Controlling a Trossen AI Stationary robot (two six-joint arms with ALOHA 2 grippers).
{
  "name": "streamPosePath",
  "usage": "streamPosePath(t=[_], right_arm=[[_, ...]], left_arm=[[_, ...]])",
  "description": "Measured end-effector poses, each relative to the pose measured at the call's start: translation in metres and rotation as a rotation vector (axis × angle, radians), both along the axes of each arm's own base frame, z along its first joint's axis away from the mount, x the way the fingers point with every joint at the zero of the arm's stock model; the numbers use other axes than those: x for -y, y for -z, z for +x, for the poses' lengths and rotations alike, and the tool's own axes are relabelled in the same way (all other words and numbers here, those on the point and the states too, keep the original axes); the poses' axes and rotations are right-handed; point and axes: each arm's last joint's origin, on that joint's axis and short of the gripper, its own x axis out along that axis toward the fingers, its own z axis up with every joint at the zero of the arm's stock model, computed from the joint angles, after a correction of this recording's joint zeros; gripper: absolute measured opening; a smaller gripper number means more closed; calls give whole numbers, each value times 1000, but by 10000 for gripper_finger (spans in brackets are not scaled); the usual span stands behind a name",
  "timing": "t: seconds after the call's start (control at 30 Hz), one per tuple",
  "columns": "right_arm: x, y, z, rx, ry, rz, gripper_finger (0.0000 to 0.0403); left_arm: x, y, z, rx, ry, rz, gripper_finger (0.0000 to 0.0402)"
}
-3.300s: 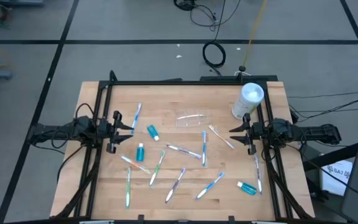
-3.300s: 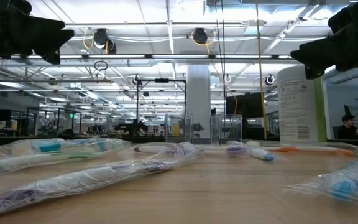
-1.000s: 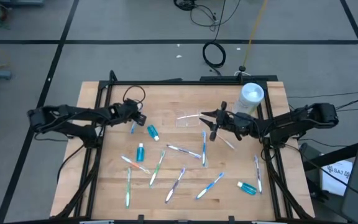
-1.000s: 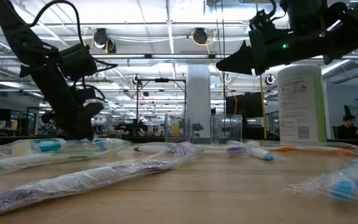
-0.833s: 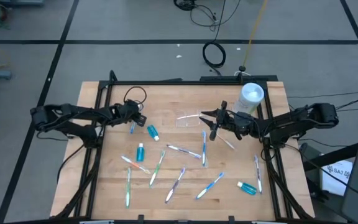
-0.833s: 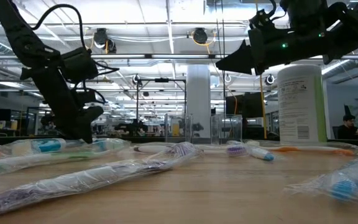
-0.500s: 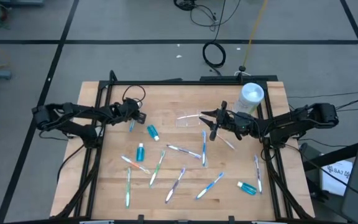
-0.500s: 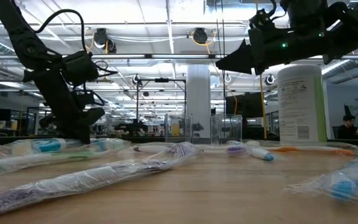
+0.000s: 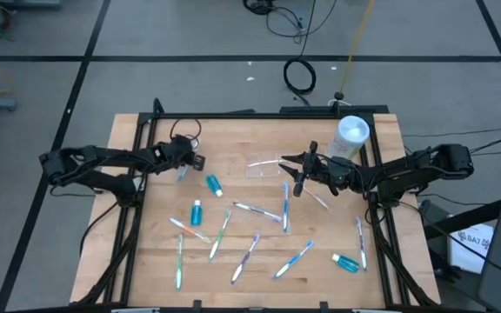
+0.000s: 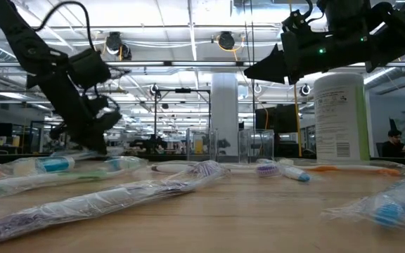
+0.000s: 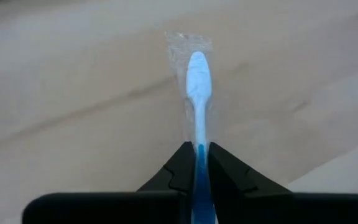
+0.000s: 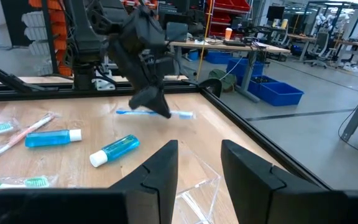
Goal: Pick & Place toothbrushing station
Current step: Put the top blue toothbrush into the transparent organizer
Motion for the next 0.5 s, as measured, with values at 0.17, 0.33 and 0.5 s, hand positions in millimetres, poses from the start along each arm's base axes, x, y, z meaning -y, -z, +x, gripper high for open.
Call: streamPosePath(t=[0.17,0.33,0.5], right_arm=[[0,0,0,0,0,-1,114],[0,0,0,0,0,-1,114],[0,0,0,0,0,-1,114]], left_arm=[[10,-33,9,224,81,119,15],[33,-71,25,501,267,293,24],[63,-95,37,679,456,459,23]])
